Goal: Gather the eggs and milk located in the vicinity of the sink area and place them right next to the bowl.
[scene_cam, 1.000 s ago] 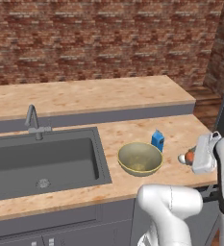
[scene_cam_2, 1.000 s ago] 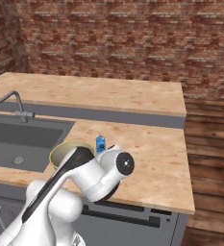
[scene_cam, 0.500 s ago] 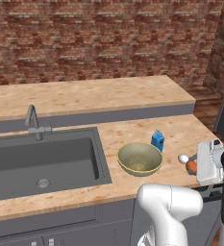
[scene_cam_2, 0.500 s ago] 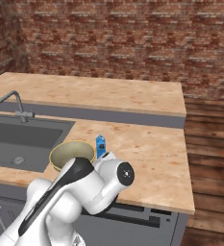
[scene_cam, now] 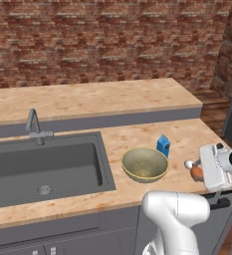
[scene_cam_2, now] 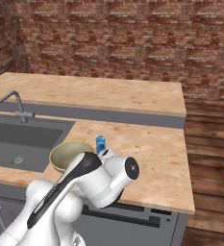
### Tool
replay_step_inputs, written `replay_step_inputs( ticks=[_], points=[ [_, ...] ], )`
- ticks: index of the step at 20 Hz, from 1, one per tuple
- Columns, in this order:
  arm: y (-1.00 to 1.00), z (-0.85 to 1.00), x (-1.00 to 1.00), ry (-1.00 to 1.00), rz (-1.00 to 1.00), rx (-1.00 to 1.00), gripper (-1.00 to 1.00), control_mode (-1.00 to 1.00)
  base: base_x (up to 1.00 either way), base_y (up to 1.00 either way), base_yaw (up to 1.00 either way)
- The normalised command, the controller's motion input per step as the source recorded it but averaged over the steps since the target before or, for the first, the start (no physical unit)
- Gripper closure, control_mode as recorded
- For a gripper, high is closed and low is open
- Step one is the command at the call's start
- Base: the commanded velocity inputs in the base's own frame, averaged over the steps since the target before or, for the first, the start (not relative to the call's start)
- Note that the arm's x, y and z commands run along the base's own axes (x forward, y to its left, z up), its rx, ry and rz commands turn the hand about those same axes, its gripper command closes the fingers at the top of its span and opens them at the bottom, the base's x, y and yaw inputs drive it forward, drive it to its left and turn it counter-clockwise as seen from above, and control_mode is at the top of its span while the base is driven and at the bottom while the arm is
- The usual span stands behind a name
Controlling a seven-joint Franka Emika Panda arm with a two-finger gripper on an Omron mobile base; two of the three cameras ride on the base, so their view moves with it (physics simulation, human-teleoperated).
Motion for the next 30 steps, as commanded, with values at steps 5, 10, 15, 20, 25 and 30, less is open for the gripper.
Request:
replay_step_inputs(
  ticks=[5,10,15,20,25,30],
  points=[
    [0.00,0.00,0.36,0.01,0.01,0.00,1.00,-1.00,0.00,0.00,0.00],
    [0.00,0.00,0.45,0.04,0.00,-0.01,1.00,-1.00,0.00,0.00,0.00],
    [-0.06,0.00,0.32,0.10,0.00,-0.01,1.00,-1.00,0.00,0.00,0.00],
    [-0.30,-0.07,0.06,0.05,0.04,0.00,1.00,-1.00,0.00,0.00,0.00],
    [-0.14,-0.15,0.06,0.02,0.05,0.00,1.00,-1.00,0.00,0.00,0.00],
    [0.03,-0.22,0.24,0.02,0.02,-0.03,1.00,-1.00,0.00,0.00,0.00]
  ],
)
